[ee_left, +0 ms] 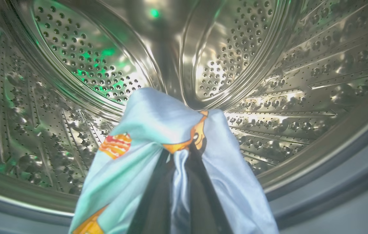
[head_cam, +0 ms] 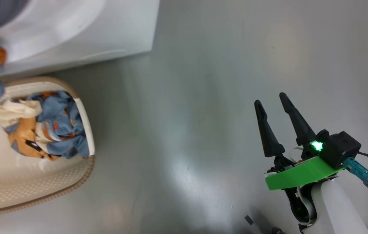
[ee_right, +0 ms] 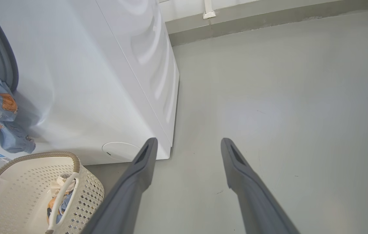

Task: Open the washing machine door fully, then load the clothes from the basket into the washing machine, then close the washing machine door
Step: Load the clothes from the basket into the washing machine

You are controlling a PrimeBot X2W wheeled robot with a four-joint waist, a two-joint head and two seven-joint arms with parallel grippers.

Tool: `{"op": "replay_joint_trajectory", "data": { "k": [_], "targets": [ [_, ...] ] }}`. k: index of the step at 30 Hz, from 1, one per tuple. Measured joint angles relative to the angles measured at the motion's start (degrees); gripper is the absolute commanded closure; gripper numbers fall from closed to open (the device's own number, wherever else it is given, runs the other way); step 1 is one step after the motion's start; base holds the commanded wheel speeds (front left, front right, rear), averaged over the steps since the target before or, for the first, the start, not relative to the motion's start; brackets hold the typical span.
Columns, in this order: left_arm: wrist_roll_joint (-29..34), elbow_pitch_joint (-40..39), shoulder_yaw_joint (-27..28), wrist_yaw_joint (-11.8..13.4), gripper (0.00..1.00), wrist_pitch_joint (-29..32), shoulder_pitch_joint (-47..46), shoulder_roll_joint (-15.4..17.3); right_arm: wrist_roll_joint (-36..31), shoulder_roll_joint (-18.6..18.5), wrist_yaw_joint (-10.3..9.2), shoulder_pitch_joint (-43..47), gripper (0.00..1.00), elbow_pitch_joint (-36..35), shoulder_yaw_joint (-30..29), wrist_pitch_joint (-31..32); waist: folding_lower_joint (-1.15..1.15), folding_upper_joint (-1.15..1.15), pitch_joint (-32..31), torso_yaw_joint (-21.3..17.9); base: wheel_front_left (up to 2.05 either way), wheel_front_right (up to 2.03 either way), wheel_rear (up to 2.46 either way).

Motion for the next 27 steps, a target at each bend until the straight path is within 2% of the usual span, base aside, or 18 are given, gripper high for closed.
{"op": "replay_joint_trajectory", "data": {
  "k": [6,12,13,16,19,27],
  "targets": [
    [-3.1,4.7,-7.0,0.0,1.0,5.4,-11.0,2.3,1.7,0.0,0.0,-0.8,0.0,0.0,1.6,0.0,0.0,0.0,4.0,-1.6,0.0,0.0,0.0],
    [-7.8,7.9,-9.5,0.0,1.0,11.5,-17.0,4.0,2.3,0.0,0.0,-1.0,0.0,0.1,3.1,0.0,-0.01,0.0,6.0,-2.9,0.0,0.0,0.0],
    [-8.0,8.1,-11.5,0.0,1.0,14.2,-19.0,5.9,2.6,0.0,0.0,-1.2,0.0,0.1,3.3,0.0,-0.01,0.0,6.9,-3.3,0.0,0.0,0.0],
    [-9.4,7.4,-13.9,0.0,1.0,16.3,-22.2,8.3,3.5,0.0,0.0,-2.4,0.0,0.1,3.8,0.0,-0.01,0.0,8.5,-3.7,0.0,0.0,0.0],
    [-10.4,5.6,-15.4,0.0,1.0,15.4,-25.5,10.1,4.6,0.0,0.0,-3.4,0.0,0.1,4.8,0.0,-0.01,0.0,10.2,-4.1,0.0,0.0,0.0],
    [-11.7,3.4,-19.7,0.0,1.0,6.5,-29.2,13.8,5.4,0.0,0.0,-5.2,0.0,0.0,5.4,0.0,-0.01,0.0,12.8,-5.2,0.0,0.0,0.0]
  ]
}}
